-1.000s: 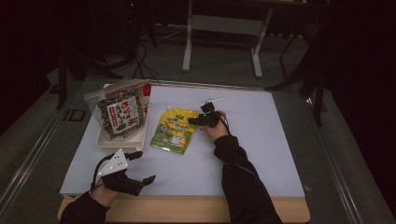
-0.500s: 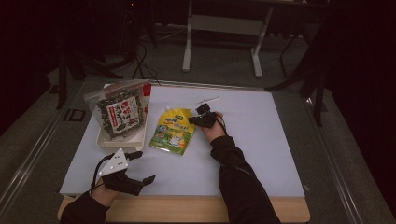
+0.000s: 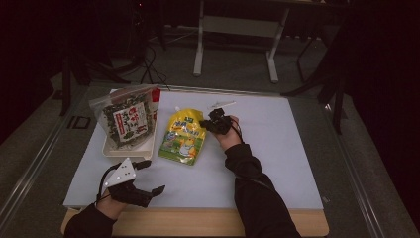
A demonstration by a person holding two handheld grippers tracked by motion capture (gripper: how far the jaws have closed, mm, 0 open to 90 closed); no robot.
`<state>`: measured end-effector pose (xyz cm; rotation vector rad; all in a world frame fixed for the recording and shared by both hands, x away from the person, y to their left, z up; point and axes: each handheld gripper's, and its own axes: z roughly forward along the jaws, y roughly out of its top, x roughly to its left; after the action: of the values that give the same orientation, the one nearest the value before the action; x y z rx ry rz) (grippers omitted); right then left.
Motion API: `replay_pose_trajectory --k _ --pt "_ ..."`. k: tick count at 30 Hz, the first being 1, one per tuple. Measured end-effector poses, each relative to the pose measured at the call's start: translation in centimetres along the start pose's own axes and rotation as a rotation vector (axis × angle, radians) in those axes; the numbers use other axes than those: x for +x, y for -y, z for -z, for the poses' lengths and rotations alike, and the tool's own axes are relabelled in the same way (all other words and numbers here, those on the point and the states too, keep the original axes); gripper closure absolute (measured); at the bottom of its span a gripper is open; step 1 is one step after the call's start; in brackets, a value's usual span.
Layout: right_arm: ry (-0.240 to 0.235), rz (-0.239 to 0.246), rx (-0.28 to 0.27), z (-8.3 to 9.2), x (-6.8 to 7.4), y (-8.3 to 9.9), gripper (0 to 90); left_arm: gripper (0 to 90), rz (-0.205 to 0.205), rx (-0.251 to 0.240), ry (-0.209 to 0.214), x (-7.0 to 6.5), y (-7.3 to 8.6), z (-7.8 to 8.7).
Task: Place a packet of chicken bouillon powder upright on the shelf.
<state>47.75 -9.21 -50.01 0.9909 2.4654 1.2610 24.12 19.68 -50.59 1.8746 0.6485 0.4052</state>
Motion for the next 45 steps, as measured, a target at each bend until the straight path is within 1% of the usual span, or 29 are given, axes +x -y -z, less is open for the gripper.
replay_pose_trajectory --k 1,2,3,7,8,9,11,13,14,16,18,19,20,22,26,28,29,30,31,32,34,35,36,39,41,45 --pt "-0.004 0.014 -0.019 0.6 0.5 -0.3 90.0 5.1 0.003 -0.001 -0.001 0.0 0.0 0.0" --pt "-0.004 0.014 -0.019 0.6 0.5 -0.3 90.0 5.1 0.005 0.000 0.000 0.1 0.0 0.0" --pt "-0.011 0.021 -0.035 1.0 0.8 -0.5 90.0 5.1 0.006 0.001 0.000 0.1 0.1 0.0" --pt "-0.025 0.052 -0.072 2.4 1.9 -1.2 90.0 5.1 0.004 0.003 0.001 0.0 0.1 -0.1" --pt "-0.028 0.080 -0.090 3.0 2.5 -1.4 90.0 5.1 0.005 0.004 0.002 0.0 0.1 -0.1" --pt "-0.028 0.080 -0.090 3.0 2.5 -1.4 90.0 5.1 0.003 0.006 0.002 0.0 0.1 -0.1" --pt "-0.032 0.111 -0.103 3.5 3.1 -1.6 90.0 5.1 0.004 0.005 0.004 0.0 0.0 -0.1" --pt "-0.038 0.146 -0.124 4.3 4.1 -1.8 90.0 5.1 0.003 0.003 0.002 -0.1 0.0 -0.1" --pt "-0.038 0.146 -0.124 4.3 4.1 -1.8 90.0 5.1 0.002 0.003 0.002 -0.1 0.0 -0.1" --pt "-0.043 0.173 -0.142 4.8 4.8 -1.9 90.0 5.1 0.003 0.001 -0.001 0.0 0.0 0.0" --pt "-0.054 0.185 -0.160 5.3 5.4 -1.9 90.0 5.1 0.008 -0.001 -0.002 0.0 0.0 -0.1" --pt "-0.065 0.213 -0.175 5.9 6.2 -1.9 90.0 5.1 0.009 -0.003 -0.003 0.0 0.0 0.0" --pt "-0.065 0.213 -0.175 5.9 6.2 -1.9 90.0 5.1 0.010 -0.003 -0.002 0.0 0.0 0.0" --pt "-0.074 0.233 -0.184 6.3 6.8 -1.9 90.0 5.1 0.008 -0.003 -0.003 0.0 0.0 0.0" --pt "-0.083 0.285 -0.194 7.0 8.1 -1.8 90.0 5.1 0.009 -0.002 -0.004 0.0 0.0 0.0" --pt "-0.091 0.298 -0.202 7.3 8.6 -1.6 90.0 5.1 0.009 -0.002 -0.003 0.0 0.0 -0.1" --pt "-0.102 0.309 -0.204 7.6 9.0 -1.4 90.0 5.1 0.008 -0.001 -0.003 0.0 0.0 -0.1" --pt "-0.102 0.309 -0.204 7.6 9.0 -1.4 90.0 5.1 0.008 0.001 -0.002 0.0 0.0 -0.1" --pt "-0.104 0.325 -0.206 7.8 9.3 -1.2 90.0 5.1 0.009 0.001 -0.001 0.0 0.0 -0.1" --pt "-0.104 0.325 -0.206 7.8 9.3 -1.2 90.0 5.1 0.008 0.002 -0.001 0.0 0.0 -0.2" --pt "-0.121 0.332 -0.211 8.1 9.5 -1.0 90.0 5.1 0.008 0.003 0.000 -0.1 0.0 -0.2" --pt "-0.118 0.338 -0.212 8.2 9.7 -0.9 90.0 5.1 0.008 0.004 0.000 -0.1 0.0 -0.2" --pt "-0.128 0.350 -0.211 8.4 9.9 -0.8 90.0 5.1 0.010 0.005 0.002 -0.1 0.0 -0.3" --pt "-0.129 0.358 -0.215 8.5 10.1 -0.6 90.0 5.1 0.008 0.009 0.002 -0.1 0.1 -0.3" --pt "-0.141 0.359 -0.220 8.6 10.3 -0.4 90.0 5.1 0.006 0.008 0.002 -0.1 0.0 -0.2" --pt "-0.135 0.358 -0.228 8.8 10.5 0.1 90.0 5.1 0.008 0.003 -0.001 -0.1 0.0 -0.1"
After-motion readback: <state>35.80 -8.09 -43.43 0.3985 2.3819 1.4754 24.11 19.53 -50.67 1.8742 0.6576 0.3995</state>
